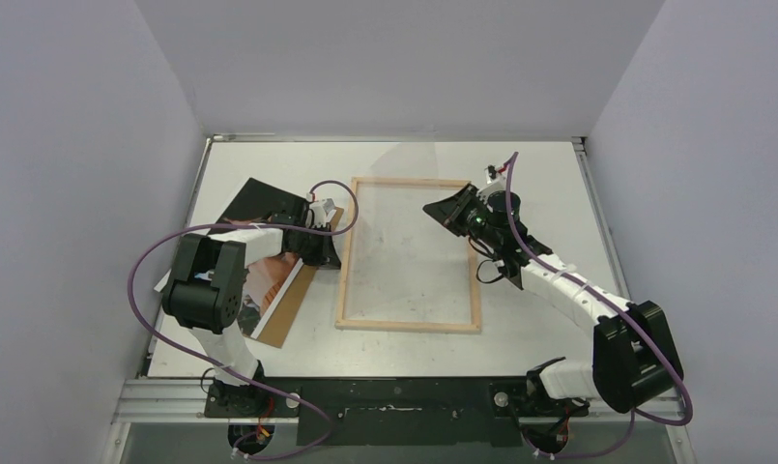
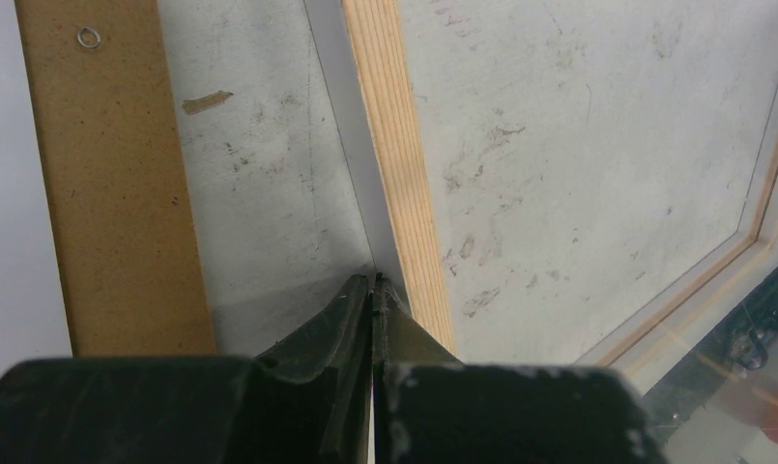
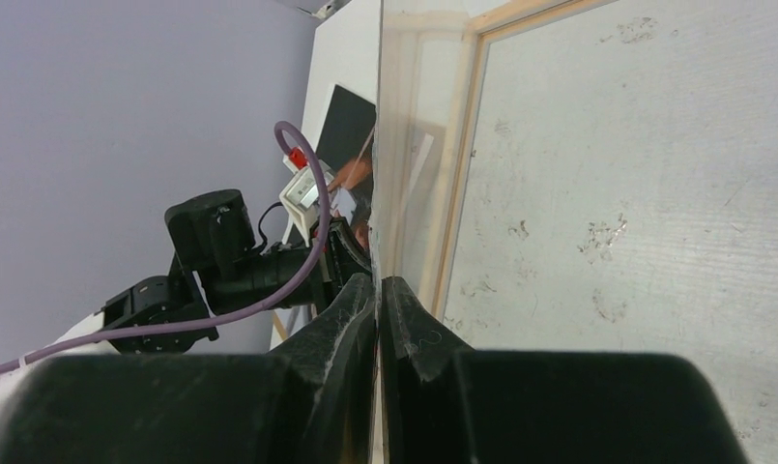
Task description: Put the photo into the frame
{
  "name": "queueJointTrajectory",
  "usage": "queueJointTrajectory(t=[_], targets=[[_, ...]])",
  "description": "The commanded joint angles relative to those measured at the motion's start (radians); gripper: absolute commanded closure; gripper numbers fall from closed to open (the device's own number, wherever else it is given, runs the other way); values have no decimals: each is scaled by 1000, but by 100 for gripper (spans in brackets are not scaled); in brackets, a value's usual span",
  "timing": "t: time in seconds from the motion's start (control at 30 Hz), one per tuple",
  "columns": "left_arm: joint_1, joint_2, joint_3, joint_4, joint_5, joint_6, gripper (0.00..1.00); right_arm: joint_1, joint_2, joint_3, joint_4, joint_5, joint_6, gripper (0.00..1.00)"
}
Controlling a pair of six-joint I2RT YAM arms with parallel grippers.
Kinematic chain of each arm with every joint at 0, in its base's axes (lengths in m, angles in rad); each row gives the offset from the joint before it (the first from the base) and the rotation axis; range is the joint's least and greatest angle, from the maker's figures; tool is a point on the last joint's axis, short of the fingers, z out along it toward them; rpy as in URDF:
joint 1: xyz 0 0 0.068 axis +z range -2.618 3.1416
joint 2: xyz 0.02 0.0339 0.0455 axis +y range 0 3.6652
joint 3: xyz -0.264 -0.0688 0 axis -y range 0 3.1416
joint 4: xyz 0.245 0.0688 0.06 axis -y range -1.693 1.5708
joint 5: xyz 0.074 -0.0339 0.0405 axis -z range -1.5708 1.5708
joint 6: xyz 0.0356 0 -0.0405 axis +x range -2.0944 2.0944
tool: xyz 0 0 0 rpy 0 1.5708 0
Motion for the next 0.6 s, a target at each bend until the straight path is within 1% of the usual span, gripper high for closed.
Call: queueJointTrajectory(t=[0.0, 0.3, 0.57], targets=[[-9, 15, 2, 7, 25, 5, 100, 5, 39, -27, -60, -29, -54, 95], [-7, 18, 8, 5, 26, 4, 100, -43, 43, -21, -140, -39, -140, 95], [-9, 19, 9, 5, 25, 5, 100, -39, 76, -54, -105, -51, -146, 94]])
